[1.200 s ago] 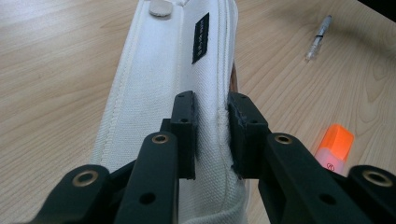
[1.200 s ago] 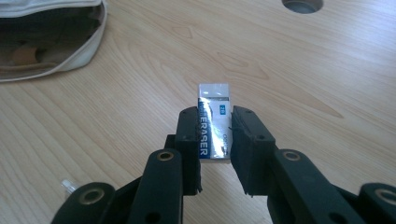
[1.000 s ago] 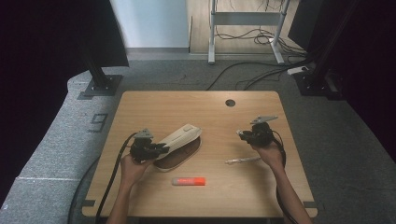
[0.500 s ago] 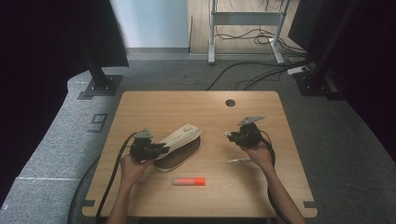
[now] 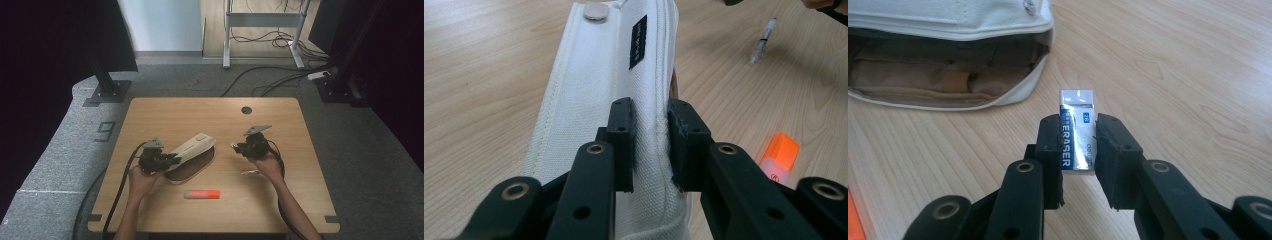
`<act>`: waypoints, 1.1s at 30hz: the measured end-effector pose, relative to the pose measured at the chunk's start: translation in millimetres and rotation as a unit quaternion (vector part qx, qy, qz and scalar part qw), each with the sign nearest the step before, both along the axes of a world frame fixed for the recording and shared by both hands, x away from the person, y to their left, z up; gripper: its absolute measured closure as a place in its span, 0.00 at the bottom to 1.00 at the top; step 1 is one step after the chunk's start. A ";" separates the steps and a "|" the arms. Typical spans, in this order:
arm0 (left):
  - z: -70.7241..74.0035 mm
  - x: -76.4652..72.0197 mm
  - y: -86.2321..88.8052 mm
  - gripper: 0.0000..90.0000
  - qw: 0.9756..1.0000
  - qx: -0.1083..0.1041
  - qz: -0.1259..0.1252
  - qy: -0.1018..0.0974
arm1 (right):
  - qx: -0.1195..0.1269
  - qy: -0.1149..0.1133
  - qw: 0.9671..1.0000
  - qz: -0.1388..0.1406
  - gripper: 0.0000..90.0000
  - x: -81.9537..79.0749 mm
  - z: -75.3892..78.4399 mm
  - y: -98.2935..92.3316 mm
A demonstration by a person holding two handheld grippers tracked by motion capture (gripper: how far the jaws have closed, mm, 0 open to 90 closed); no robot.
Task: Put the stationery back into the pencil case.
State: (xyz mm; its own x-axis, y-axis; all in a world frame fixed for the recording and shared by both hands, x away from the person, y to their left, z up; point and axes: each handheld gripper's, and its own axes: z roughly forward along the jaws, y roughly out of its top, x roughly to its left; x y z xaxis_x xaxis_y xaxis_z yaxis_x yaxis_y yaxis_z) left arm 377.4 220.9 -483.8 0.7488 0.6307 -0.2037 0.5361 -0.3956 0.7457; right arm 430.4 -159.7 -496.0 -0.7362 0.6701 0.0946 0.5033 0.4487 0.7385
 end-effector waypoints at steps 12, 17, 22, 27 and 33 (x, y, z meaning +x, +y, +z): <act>0.3 -0.3 0.1 0.82 1.000 -0.001 0.000 -0.001 | -0.001 0.001 1.000 0.021 0.79 0.9 -4.3 25.0; 0.5 -0.2 0.3 0.82 1.000 -0.001 0.000 -0.002 | -0.002 0.003 1.000 0.030 0.79 1.3 -5.6 34.4; 0.6 -0.1 0.4 0.82 1.000 -0.001 -0.001 -0.002 | -0.003 0.003 0.999 0.035 0.79 1.8 -7.2 43.2; 1.2 -0.3 0.6 0.82 1.000 -0.001 0.000 -0.003 | -0.005 0.004 0.999 0.041 0.79 2.3 -9.4 53.2; 1.9 -0.5 1.2 0.82 1.000 -0.003 0.000 -0.004 | -0.011 0.005 0.999 0.051 0.79 4.1 -11.7 66.3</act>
